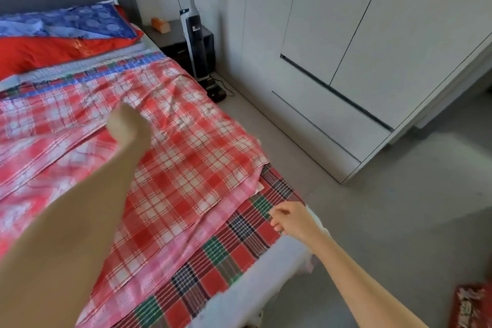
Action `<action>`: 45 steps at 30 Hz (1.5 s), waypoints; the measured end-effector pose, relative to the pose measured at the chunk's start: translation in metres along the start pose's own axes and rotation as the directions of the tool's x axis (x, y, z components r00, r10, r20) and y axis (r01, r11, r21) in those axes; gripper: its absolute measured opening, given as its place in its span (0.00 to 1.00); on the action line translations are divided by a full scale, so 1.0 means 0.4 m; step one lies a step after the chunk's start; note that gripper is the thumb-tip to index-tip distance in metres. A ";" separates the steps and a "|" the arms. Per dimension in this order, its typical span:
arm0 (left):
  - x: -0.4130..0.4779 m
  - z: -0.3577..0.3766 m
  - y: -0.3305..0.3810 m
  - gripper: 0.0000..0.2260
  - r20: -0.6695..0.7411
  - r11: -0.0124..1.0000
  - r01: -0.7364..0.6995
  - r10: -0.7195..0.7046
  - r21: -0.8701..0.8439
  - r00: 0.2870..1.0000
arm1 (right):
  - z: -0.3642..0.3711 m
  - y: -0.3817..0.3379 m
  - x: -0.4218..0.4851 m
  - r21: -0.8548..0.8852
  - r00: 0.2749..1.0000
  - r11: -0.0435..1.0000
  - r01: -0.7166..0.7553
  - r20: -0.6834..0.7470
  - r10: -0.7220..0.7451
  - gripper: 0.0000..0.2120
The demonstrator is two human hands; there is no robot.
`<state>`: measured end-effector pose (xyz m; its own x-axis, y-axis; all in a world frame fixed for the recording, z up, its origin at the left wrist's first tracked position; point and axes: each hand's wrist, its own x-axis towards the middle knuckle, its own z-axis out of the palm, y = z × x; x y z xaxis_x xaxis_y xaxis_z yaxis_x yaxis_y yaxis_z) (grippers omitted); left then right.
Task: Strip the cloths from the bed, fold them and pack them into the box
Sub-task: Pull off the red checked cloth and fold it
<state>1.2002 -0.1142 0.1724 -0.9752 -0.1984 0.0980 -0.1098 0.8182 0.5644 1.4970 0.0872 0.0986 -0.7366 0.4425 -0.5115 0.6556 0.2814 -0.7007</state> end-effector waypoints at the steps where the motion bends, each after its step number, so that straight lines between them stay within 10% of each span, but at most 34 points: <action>1: 0.001 0.042 0.091 0.10 0.009 0.999 -0.032 0.032 -0.044 0.999 | -0.047 0.010 0.040 0.014 1.000 1.000 -0.005 -0.021 0.005 0.11; 9: -0.166 0.393 0.466 0.13 0.238 0.888 -0.450 0.459 -0.095 0.856 | -0.265 0.110 0.350 0.140 0.993 0.984 -0.110 -0.030 0.115 0.08; 22: -0.221 0.923 0.229 0.14 0.244 0.987 0.155 -0.141 -0.038 0.959 | -0.180 0.365 1.031 0.125 0.949 0.945 -0.303 0.128 0.287 0.11; 34: -0.238 1.030 0.174 0.10 0.321 0.932 0.306 -0.234 -0.195 0.918 | -0.023 0.378 1.366 0.460 0.892 0.769 -0.444 0.313 0.327 0.25; 45: -0.248 0.942 0.158 0.07 0.263 0.846 0.407 -0.330 -0.345 0.907 | -0.110 0.347 1.367 0.492 0.924 0.797 -0.350 0.321 0.207 0.05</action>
<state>1.2175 0.1605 -0.1106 -0.8987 -0.3078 -0.3124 -0.4237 0.4251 0.7999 1.1924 0.4058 -0.2565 -0.5983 0.1939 -0.7775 0.6984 -0.3495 -0.6246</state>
